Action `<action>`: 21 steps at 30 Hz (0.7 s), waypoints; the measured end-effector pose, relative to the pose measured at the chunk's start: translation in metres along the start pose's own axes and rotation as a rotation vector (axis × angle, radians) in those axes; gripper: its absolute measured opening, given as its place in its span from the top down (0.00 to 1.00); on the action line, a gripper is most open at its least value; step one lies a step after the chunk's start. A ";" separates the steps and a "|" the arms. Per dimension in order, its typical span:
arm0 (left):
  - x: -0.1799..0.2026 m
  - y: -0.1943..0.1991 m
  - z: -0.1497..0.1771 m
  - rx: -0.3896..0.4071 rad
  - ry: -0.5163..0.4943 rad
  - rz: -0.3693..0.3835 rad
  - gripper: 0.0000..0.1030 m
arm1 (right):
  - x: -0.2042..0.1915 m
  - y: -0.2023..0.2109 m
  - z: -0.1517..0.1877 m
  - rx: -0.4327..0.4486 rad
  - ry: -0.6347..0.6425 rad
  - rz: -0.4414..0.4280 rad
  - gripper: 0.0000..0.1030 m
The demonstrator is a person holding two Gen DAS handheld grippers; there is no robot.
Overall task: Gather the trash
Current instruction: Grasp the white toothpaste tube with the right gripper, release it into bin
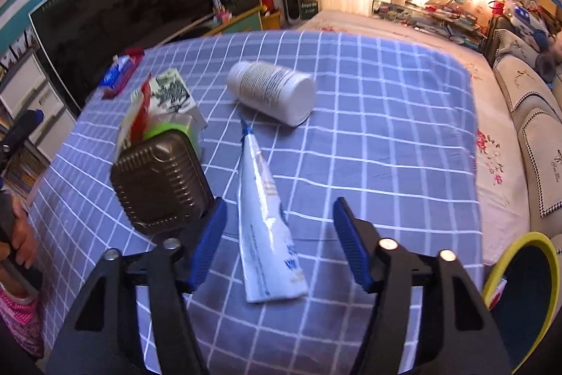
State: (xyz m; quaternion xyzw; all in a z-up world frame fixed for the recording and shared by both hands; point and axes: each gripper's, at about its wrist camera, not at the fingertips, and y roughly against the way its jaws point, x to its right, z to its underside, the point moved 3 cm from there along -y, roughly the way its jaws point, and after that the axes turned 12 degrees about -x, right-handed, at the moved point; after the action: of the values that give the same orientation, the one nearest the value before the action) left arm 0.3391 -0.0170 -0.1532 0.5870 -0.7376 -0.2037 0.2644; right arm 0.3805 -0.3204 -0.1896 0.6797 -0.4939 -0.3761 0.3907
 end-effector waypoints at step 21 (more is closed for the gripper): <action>0.011 -0.005 0.005 -0.019 -0.040 0.001 0.05 | -0.007 0.009 0.003 0.032 0.006 0.010 0.77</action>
State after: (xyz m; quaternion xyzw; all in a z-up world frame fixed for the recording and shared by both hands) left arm 0.3379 -0.0286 -0.1590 0.5800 -0.7409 -0.2225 0.2553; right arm 0.3727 -0.3162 -0.1816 0.6845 -0.5021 -0.3642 0.3830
